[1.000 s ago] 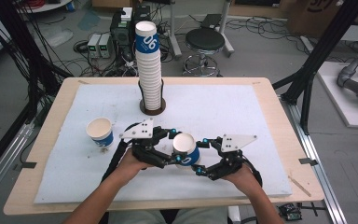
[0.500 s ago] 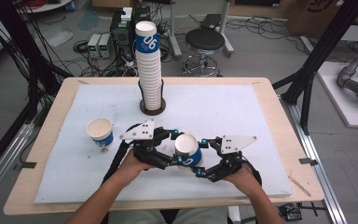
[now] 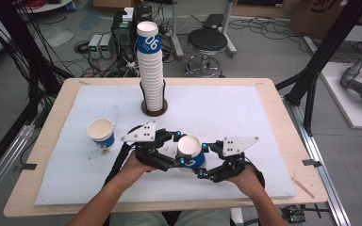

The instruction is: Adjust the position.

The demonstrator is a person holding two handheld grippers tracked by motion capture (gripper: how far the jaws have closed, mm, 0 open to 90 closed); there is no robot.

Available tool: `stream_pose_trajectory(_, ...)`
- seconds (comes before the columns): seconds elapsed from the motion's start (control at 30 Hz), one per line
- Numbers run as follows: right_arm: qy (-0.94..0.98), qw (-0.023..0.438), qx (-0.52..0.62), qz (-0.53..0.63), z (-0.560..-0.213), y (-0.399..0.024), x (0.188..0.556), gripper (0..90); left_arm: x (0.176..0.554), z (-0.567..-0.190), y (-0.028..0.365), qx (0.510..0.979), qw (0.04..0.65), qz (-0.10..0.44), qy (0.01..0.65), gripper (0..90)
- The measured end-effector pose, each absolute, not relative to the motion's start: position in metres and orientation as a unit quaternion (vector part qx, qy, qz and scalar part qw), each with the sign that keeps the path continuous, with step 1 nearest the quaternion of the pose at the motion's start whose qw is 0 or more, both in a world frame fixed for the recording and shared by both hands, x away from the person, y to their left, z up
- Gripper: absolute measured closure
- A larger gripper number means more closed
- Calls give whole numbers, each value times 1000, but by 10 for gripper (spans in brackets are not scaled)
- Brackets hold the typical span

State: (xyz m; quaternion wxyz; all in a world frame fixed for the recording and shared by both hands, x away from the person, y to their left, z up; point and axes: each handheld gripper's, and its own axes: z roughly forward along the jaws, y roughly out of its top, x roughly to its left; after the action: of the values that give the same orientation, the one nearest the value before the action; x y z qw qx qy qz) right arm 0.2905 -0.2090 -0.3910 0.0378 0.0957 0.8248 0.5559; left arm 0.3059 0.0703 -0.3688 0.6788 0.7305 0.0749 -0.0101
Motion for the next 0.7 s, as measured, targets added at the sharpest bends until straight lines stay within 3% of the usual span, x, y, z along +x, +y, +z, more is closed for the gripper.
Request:
stream_pose_trajectory(0.1, 831, 36, 94, 547, -392, -208, 291, 326, 304, -369, 70, 744, 664, 2, 78, 290)
stream_pose_trajectory(0.17, 836, 31, 93, 539, -392, -208, 291, 328, 305, -370, 70, 756, 649, 1, 89, 198)
stream_pose_trajectory(0.23, 843, 29, 90, 530, -391, -207, 292, 329, 306, -371, 72, 763, 639, -6, 97, 160)
stream_pose_trajectory(0.7, 873, 37, 77, 480, -370, -206, 298, 331, 310, -360, 103, 776, 622, -15, 104, 159)
